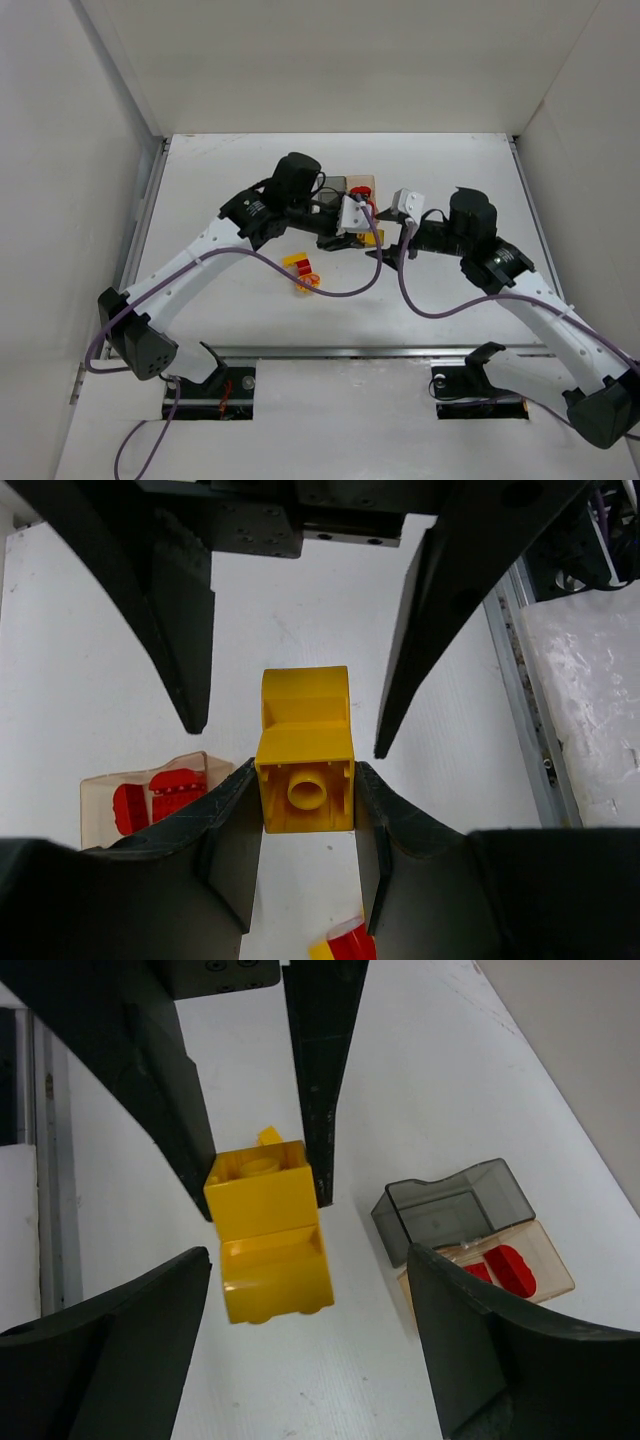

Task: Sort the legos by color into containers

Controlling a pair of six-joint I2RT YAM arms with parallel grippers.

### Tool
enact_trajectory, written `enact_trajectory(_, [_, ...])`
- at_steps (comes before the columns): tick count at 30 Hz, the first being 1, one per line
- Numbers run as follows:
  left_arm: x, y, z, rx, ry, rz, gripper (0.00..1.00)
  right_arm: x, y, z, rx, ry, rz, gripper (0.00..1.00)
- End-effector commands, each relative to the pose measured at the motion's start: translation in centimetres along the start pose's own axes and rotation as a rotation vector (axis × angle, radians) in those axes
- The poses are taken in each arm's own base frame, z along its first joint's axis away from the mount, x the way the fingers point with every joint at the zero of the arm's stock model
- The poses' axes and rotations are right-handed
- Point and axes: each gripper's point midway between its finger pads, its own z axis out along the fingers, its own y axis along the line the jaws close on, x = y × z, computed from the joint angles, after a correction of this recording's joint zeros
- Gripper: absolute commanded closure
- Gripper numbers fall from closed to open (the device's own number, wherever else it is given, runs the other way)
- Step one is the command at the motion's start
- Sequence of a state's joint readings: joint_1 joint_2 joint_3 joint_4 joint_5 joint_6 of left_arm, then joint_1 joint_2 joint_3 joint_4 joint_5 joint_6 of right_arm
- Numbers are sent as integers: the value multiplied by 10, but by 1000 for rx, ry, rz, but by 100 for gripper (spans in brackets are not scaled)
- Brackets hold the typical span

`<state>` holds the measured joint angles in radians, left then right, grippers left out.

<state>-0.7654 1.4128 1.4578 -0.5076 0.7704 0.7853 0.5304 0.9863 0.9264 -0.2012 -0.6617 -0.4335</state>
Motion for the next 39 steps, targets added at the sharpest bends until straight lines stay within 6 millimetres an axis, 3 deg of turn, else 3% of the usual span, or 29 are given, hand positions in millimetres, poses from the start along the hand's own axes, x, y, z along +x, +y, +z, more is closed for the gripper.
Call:
enact_trajectory(1, [-26,-8,-9,33,-64,72,100,-39,-8,0,1,-89,-102,17])
enact_trajectory(5, [-24,-7,-9,28,-51,66,100,-43,-9,-1,4,-96,-108,22])
enact_trajectory(12, [-25,-7,-7,37,-57,65,100,-41,-8,1,-8,-93,-94,48])
enact_trajectory(14, [-25,-7,-7,37,-57,65,100,-41,-7,1,-9,-93,-81,68])
enact_trajectory(15, [-25,-7,-7,37,-57,65,100,-38,-6,4,-21,-87,-74,88])
enact_trajectory(16, [-25,-7,-7,37,-57,65,100,-43,-7,3,-18,-96,-57,98])
enact_trajectory(21, [-23,-4,-8,23,-45,65,100,-41,-7,7,-24,-88,-6,100])
enact_trajectory(30, [-27,-2,-19,-25,-29,91,100,55,-14,9,108,160,88,100])
enact_trajectory(36, [-28,1,-23,-45,-21,106,100,81,-20,9,154,240,116,100])
enact_trajectory(39, [-23,3,-24,-60,1,100,100,79,-22,10,161,229,121,100])
